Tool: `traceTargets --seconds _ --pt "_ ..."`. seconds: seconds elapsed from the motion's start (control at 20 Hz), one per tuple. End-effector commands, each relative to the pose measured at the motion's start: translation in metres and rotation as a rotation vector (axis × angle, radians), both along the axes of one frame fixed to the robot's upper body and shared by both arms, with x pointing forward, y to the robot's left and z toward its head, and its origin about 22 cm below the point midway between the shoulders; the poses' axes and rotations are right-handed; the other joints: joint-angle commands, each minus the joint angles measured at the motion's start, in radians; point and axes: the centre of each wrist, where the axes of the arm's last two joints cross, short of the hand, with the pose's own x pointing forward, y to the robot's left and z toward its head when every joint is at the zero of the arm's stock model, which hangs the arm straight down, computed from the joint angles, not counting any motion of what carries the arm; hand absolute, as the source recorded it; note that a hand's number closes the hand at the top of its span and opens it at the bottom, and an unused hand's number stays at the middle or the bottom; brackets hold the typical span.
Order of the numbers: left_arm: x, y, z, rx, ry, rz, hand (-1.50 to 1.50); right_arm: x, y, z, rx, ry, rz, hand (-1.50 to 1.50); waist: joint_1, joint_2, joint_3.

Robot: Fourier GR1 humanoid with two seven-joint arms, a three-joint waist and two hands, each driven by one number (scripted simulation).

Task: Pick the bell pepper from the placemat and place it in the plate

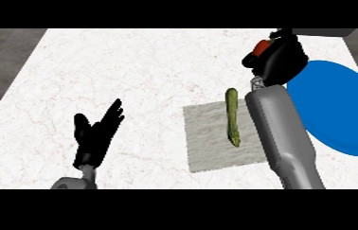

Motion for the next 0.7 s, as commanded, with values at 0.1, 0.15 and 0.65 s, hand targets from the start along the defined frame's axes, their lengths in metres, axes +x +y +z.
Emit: traceTargets --seconds 0.1,0.15,0.65 --pt "-0.002 0.011 -0.002 -0.004 0.008 0.030 0.00 0.001 -0.021 -0.001 0.178 -0.270 -0.172 1.50 -0.031 -0.003 0.002" --pt "-0.012 0.007 -0.012 0.005 0.015 0.032 0.00 0.000 -0.026 -0.009 0.159 -0.281 -0.191 1.50 -0.031 -0.004 0.002" --pt "-0.006 0.020 -0.014 0.020 0.019 0.075 0.00 -0.017 -0.129 -0.057 0.012 -0.309 -0.378 1.50 -0.059 -0.006 0.001"
